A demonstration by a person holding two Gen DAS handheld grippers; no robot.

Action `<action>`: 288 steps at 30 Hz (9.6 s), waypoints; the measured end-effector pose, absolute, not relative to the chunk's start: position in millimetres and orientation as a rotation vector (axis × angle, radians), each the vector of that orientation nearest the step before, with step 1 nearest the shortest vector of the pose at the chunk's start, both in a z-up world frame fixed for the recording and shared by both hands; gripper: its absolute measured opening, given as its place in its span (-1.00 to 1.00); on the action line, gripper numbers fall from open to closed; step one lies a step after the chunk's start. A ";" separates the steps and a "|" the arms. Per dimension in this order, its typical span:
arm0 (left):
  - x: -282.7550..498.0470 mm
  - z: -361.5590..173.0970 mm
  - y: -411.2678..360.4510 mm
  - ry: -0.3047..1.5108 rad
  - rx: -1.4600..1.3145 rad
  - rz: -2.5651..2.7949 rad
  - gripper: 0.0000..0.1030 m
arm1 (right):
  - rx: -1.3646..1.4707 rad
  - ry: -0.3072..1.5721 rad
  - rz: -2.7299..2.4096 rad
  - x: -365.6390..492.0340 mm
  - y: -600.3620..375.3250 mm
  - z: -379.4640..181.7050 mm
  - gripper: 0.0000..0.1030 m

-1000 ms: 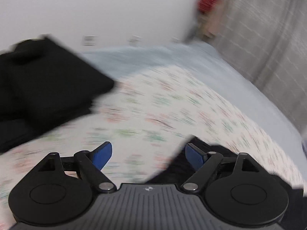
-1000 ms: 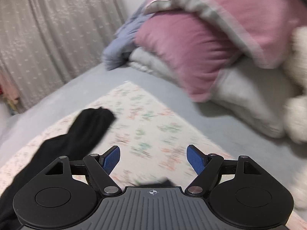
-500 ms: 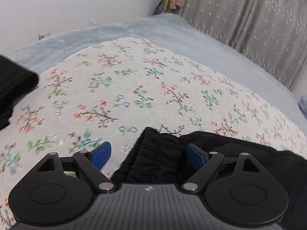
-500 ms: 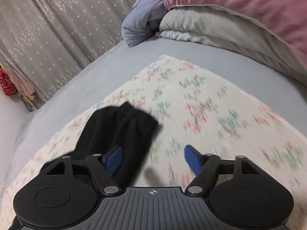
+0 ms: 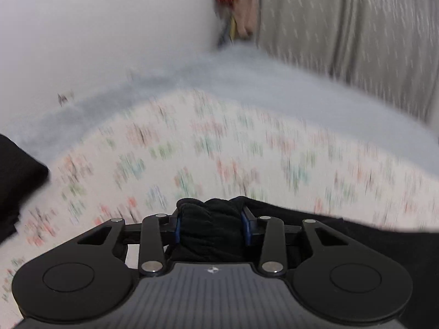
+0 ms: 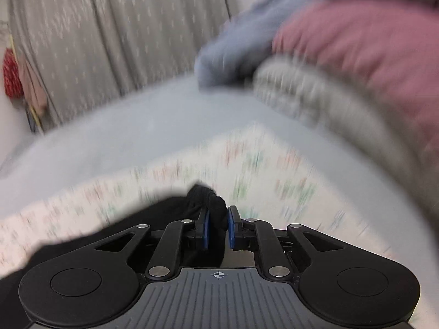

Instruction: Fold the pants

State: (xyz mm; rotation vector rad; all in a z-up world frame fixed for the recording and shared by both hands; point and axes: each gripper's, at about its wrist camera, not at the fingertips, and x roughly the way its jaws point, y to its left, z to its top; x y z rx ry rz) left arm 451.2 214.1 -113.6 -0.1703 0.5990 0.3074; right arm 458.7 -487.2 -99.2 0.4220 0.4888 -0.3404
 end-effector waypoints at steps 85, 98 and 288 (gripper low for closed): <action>456.1 -63.4 253.1 0.541 -0.228 0.340 0.69 | 0.270 0.478 -0.412 500.3 -441.1 -83.8 0.41; 308.9 -105.4 264.9 0.805 -0.565 0.366 0.68 | 0.439 0.517 -0.081 246.2 -352.8 -17.4 0.64; 536.8 -145.1 216.3 0.783 0.065 0.189 0.75 | 0.586 0.609 -0.261 526.0 -501.1 -115.6 0.42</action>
